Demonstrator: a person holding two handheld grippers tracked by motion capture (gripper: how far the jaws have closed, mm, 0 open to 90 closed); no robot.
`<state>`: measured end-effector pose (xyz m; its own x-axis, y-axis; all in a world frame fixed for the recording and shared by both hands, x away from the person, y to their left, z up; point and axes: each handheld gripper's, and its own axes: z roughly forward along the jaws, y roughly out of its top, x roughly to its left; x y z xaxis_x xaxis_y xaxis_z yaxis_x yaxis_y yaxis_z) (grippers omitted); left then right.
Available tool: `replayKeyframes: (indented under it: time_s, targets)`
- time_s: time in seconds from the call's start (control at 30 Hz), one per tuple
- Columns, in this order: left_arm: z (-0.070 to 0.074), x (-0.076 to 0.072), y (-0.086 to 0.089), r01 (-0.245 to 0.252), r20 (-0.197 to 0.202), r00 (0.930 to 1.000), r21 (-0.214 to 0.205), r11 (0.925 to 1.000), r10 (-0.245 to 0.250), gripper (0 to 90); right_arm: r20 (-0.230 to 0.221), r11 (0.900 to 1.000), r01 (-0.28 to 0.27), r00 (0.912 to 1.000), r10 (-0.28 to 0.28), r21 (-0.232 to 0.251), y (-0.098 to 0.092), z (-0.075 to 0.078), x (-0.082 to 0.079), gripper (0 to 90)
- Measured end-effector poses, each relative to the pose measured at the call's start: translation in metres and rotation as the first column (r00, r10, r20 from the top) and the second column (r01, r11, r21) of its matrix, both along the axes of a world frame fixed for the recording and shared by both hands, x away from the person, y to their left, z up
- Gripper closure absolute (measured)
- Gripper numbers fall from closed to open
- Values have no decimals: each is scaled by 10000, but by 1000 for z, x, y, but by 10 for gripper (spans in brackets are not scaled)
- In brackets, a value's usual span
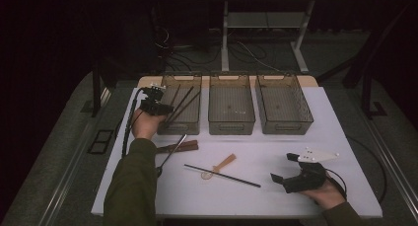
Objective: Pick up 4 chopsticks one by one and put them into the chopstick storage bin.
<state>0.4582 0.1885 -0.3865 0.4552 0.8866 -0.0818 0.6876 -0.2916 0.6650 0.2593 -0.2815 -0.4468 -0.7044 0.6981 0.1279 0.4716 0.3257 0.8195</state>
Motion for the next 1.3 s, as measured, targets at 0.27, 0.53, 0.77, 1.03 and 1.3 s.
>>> replayKeyframes:
  time_s: [0.27,0.53,0.77,1.03,1.3]
  targets:
    - [16,-20,-7,1335,741,9890,-720,9884,-1282,514,-27,10000,27,10000,-27,0,0,0,0,21]
    - [22,-51,-14,2796,1033,9571,-860,9562,-2706,425,-34,10000,12,10000,-12,-15,1,0,-1,22]
    - [9,-84,-20,3650,1144,9281,-907,9266,-3544,406,-32,10000,10,10000,-11,-24,1,0,-1,22]
    - [-7,-115,-31,4573,886,8879,-618,8872,-4515,410,-21,10000,-1,10000,1,-18,1,0,-1,22]
    - [-22,-144,-35,5086,939,8586,-318,8604,-5041,447,22,10000,-57,10000,57,-36,2,1,-2,22]
